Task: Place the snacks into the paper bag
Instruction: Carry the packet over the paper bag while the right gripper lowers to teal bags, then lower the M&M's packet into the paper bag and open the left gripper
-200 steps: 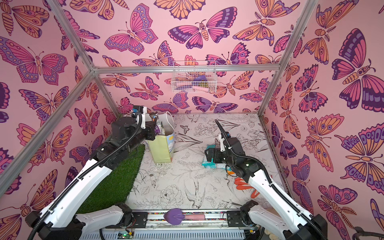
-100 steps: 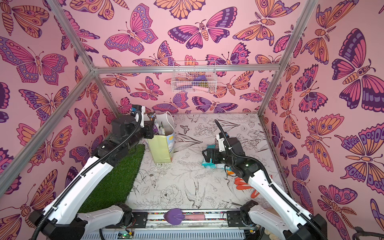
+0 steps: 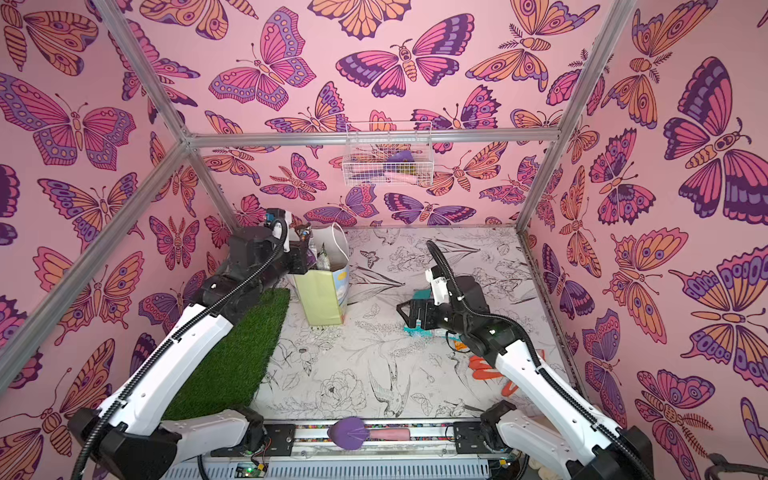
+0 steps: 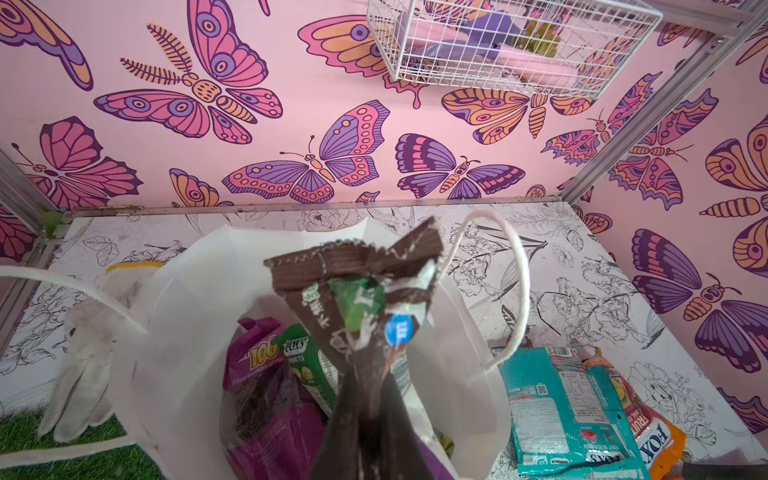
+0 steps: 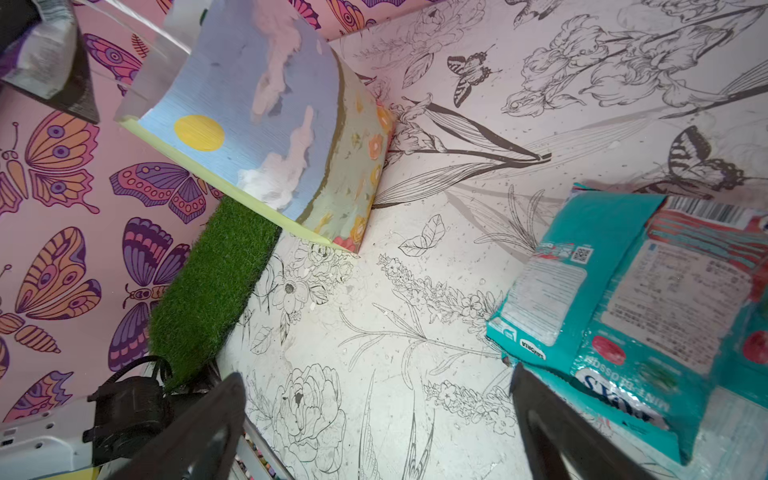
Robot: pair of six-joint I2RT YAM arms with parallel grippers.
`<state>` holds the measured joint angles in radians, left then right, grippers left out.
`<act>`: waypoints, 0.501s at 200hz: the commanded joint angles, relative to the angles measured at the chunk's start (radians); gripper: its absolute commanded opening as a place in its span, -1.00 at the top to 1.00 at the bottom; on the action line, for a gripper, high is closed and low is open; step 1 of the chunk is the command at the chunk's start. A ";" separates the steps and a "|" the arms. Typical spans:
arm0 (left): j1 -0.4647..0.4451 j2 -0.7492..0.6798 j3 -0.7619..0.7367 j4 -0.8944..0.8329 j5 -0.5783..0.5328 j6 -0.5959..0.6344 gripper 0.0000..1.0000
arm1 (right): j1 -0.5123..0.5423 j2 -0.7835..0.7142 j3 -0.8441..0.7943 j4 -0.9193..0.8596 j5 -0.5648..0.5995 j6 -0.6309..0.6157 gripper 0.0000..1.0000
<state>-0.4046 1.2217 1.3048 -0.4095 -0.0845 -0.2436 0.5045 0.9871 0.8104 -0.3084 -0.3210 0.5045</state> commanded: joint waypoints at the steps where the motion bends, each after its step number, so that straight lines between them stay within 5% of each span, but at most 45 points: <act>1: 0.015 0.011 0.011 0.043 0.022 0.006 0.93 | -0.003 -0.015 -0.010 0.052 -0.062 -0.008 -0.99; 100: 0.053 0.084 0.013 0.076 0.059 -0.007 0.93 | 0.010 -0.019 -0.016 0.084 -0.112 -0.007 -0.99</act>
<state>-0.3611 1.2694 1.3052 -0.3668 -0.0483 -0.2447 0.5064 0.9840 0.8009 -0.2489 -0.4133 0.5045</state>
